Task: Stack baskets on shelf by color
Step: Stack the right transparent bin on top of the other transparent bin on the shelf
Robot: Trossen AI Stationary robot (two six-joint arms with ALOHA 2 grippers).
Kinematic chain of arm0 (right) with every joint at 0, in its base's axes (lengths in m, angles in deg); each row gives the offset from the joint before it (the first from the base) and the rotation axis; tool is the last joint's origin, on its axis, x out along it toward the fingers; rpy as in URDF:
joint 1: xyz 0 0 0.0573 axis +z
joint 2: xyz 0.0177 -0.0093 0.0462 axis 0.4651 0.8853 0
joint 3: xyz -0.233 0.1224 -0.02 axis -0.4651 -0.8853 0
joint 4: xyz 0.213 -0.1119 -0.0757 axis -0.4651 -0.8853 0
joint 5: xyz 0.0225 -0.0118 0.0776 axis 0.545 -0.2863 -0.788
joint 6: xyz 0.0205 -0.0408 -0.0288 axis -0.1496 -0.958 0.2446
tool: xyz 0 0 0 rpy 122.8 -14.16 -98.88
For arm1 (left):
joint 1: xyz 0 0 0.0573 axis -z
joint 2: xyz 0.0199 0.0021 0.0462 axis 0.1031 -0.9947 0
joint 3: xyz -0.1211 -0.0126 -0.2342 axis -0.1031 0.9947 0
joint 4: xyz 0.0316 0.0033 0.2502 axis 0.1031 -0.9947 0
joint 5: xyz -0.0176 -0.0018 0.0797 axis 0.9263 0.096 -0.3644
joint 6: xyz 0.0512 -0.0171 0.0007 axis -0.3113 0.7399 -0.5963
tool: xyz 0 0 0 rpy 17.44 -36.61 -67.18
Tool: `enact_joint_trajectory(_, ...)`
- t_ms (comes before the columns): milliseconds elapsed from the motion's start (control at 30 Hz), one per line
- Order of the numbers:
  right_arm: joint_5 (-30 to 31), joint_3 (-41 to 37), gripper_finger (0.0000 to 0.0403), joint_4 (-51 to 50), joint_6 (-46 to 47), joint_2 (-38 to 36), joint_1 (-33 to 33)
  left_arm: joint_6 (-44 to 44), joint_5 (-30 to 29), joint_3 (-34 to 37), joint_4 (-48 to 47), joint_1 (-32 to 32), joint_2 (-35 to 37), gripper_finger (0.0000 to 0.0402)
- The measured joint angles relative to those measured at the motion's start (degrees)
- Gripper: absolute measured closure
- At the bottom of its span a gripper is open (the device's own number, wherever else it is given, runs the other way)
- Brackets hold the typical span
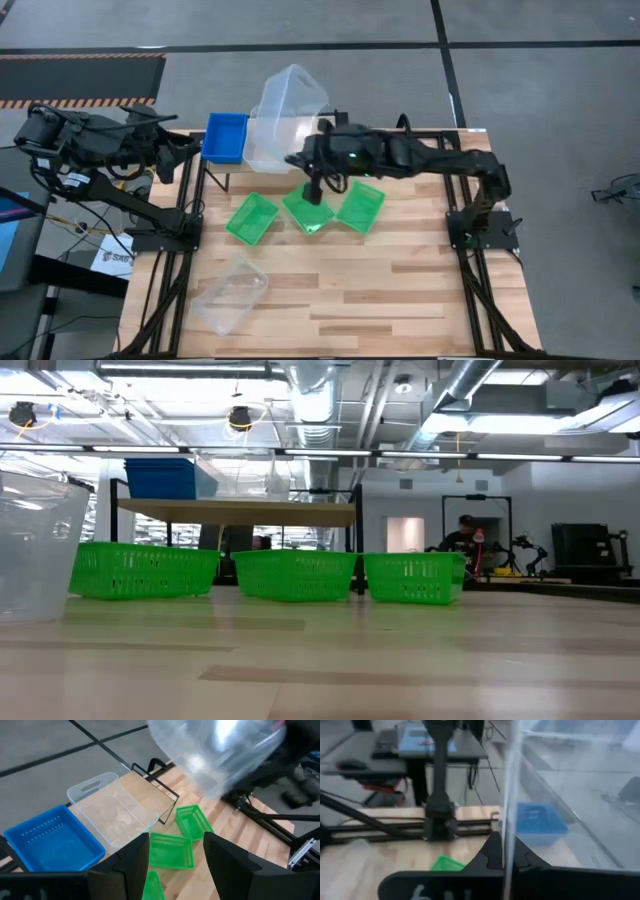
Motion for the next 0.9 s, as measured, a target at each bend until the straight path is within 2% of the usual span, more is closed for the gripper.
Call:
enact_joint_trajectory(200,-1.3,-0.2,0.0400,3.2,-0.4,5.6,-6.5,-1.5,-0.2,0.0,0.0,0.0,0.0,0.0226)
enact_joint_trajectory(367,-5.3,-0.1,0.0399,6.4,-1.3,9.1,-10.2,-3.5,-0.3,0.0,0.0,0.0,0.0,0.0226)
enact_joint_trajectory(800,-7.9,-0.1,0.0394,4.9,-4.5,12.9,-11.9,-6.0,-2.0,0.0,0.0,0.0,0.0,0.0226)
enact_joint_trajectory(900,-8.0,0.0,0.0394,4.4,-5.1,12.8,-11.9,-6.3,-4.2,0.0,0.0,0.0,0.0,0.0226)
